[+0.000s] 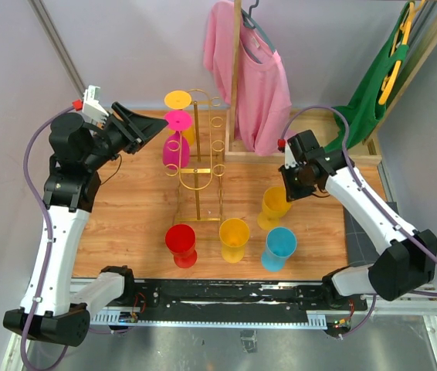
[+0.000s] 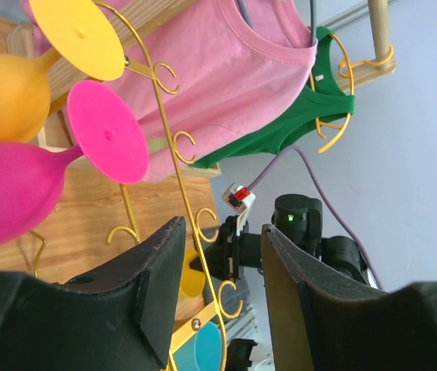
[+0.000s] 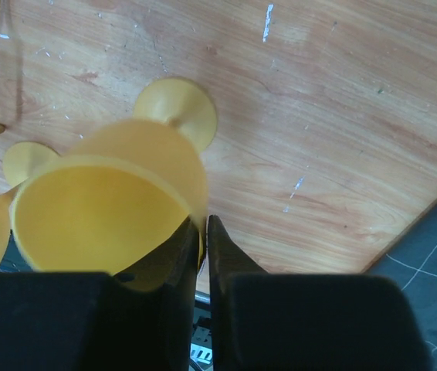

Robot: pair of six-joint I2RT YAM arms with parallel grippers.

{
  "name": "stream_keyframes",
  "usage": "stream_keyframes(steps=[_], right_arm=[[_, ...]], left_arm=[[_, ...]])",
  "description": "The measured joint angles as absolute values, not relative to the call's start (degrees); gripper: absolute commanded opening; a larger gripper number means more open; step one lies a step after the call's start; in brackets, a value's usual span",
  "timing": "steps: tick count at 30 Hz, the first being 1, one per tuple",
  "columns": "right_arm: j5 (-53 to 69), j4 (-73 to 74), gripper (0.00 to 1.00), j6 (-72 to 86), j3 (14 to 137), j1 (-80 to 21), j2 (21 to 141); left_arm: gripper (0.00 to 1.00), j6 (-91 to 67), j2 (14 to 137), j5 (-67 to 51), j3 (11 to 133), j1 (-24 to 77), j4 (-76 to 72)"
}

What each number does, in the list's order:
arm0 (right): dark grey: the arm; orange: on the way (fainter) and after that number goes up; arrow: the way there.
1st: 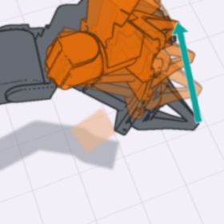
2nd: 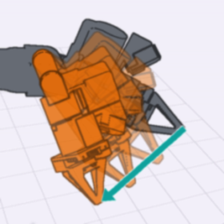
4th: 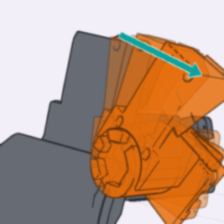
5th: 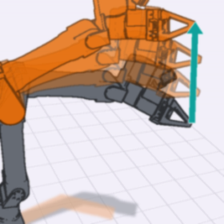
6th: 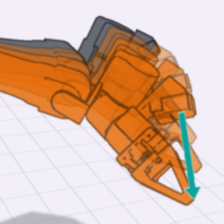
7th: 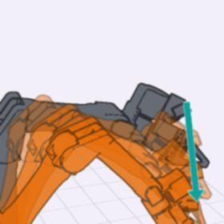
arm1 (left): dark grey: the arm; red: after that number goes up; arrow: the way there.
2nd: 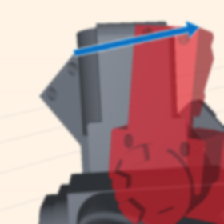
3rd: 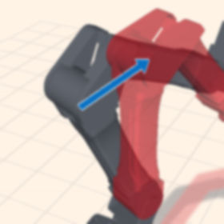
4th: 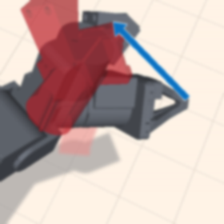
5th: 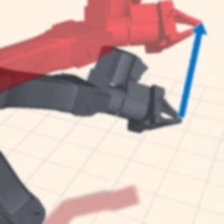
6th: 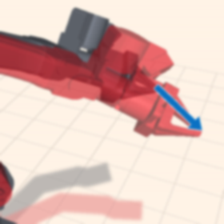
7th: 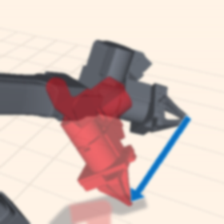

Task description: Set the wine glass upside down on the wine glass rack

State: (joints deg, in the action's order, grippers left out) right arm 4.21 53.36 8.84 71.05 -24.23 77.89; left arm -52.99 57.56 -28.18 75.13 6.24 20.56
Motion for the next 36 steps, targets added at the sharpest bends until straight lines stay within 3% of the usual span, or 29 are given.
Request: stream_keyframes(steps=[2, 13, 24, 36], right_arm=[[3.81, 53.28, 0.01, 8.91, 71.05, -24.27, 78.24], [-2.44, 55.20, 0.01, 9.72, 72.38, -24.38, 75.83], [-16.21, 57.71, 0.01, 11.18, 85.82, -24.43, 64.75], [-14.41, 39.70, 0.01, 12.05, 95.22, -25.02, 56.64]], left_arm=[[0.49, -53.01, 57.56, -28.21, 75.13, 6.24, 20.56], [0.50, -53.21, 57.56, -28.23, 75.13, 6.24, 19.68], [0.50, -54.33, 57.56, -28.40, 75.05, 6.24, 17.87], [0.50, -58.63, 57.69, -30.94, 72.71, 6.24, 12.49]])
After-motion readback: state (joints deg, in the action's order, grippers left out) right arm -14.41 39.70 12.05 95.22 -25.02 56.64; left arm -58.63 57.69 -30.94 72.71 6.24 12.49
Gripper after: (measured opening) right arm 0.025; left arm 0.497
